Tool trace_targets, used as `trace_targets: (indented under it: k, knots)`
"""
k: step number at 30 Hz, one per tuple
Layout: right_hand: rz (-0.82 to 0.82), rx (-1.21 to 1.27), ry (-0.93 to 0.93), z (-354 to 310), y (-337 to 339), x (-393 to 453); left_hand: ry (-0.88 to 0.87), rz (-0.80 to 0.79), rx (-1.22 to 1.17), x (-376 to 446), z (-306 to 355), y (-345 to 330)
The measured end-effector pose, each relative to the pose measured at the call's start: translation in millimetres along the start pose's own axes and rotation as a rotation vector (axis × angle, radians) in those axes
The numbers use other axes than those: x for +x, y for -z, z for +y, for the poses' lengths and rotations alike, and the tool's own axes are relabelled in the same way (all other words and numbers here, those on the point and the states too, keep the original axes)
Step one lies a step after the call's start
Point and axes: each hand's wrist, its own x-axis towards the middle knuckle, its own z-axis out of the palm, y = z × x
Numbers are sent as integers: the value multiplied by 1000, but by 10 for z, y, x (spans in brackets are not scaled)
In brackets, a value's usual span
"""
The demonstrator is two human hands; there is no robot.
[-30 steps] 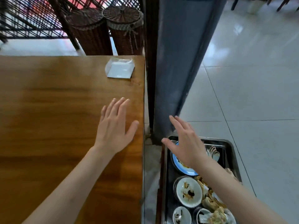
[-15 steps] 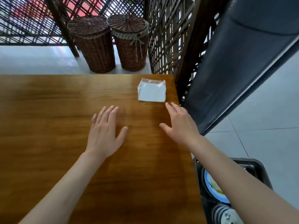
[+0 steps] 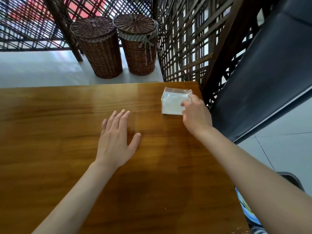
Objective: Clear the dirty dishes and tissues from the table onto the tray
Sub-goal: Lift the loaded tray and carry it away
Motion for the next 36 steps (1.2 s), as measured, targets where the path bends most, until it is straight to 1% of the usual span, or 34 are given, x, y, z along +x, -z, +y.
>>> trace_targets:
  k: [10,17,21,28,32,36]
  knots:
    - [106,43,71,27,252,-159,-33,49,-5,-5,151,246]
    - [197,106,39,383,583,-568,-102,64,-17,-191,645,182]
    - [250,111,7,732,759,-914,-138,51,-36,-352,1064,47]
    - [260,73,-87,1632,972,-1470,-168,13,-97,-655,1935,-247]
    - [238,90,-149,2123,968,-1727,-175,-16,-84,-778,2412,-481]
    - [203,114,-120,2501,871,-1957,-153,-19,-87,-907,2819,-754]
